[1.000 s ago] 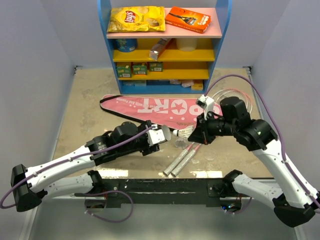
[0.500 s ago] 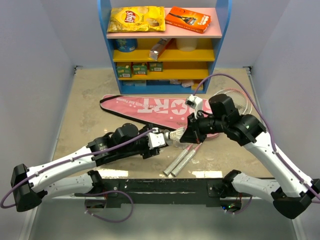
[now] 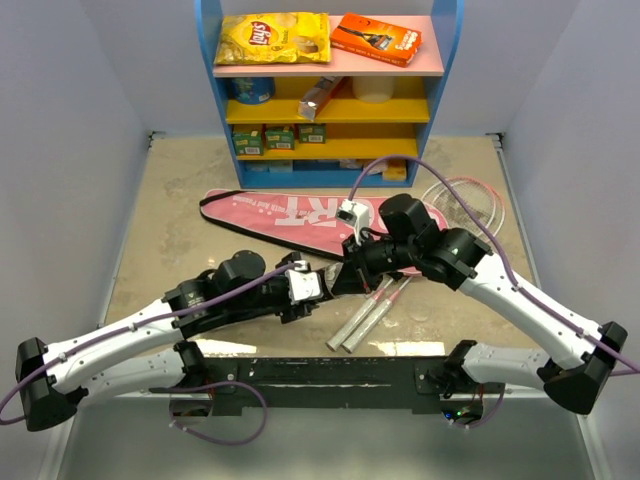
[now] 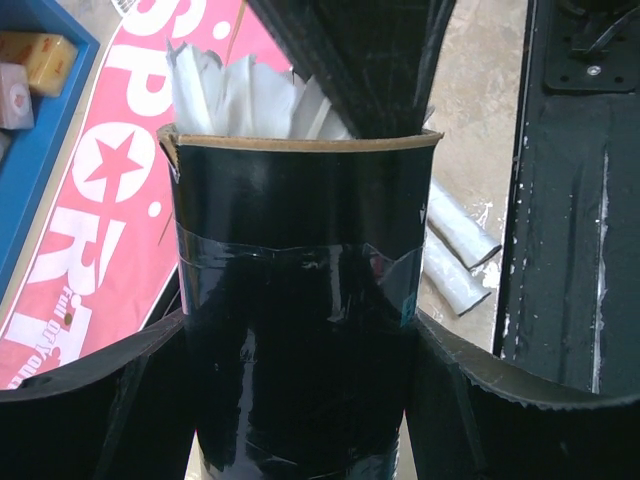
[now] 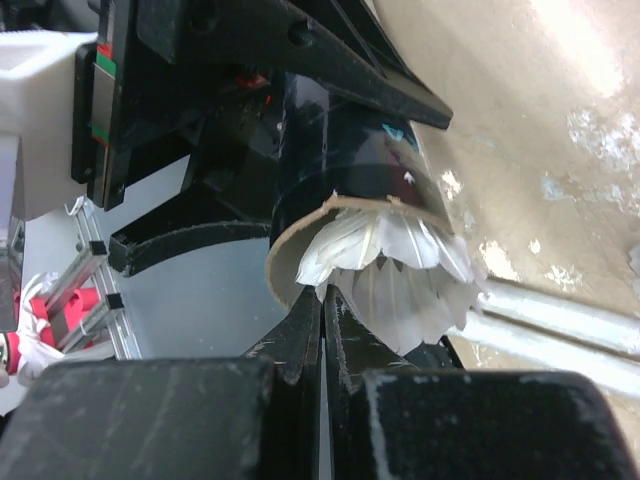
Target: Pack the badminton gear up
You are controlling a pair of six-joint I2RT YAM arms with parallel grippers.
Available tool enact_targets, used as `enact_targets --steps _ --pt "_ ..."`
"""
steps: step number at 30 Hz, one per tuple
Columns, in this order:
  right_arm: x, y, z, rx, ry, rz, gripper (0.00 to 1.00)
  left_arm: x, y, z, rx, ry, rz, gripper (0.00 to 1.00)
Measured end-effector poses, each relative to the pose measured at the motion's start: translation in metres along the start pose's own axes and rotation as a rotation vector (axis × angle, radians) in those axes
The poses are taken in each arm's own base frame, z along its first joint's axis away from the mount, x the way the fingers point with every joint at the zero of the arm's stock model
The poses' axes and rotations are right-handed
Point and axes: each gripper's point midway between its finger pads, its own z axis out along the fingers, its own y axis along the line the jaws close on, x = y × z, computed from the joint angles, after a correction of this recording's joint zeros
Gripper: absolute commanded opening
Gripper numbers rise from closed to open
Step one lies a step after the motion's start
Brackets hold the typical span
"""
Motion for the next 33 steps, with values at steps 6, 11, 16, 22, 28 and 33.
enact_targets --steps 6,11,16,22,28,33 --pt "-0.007 0.009 0.013 -0.046 -0.019 -0.004 0.0 -0.004 -0.007 -0.006 0.021 -0.055 -0.009 0.0" --pt "0.002 0.012 0.037 -0.077 0.014 0.026 0.0 -0.005 -0.013 -0.01 0.04 -0.085 -0.024 0.0" --pt "0.009 0.015 0.05 -0.094 0.028 0.055 0.0 -0.001 -0.015 -0.014 0.039 -0.09 -0.033 0.0" --pt "0.005 0.016 0.049 -0.072 0.005 0.067 0.39 -0.004 -0.016 -0.02 0.035 -0.114 -0.044 0.0" --pt "-0.01 0.016 0.027 0.014 -0.049 0.062 0.51 -0.012 -0.014 -0.021 0.029 -0.148 -0.041 0.0" --pt "-0.025 0.025 -0.002 0.057 -0.124 0.042 0.57 -0.026 -0.014 -0.021 0.036 -0.207 -0.025 0.0"
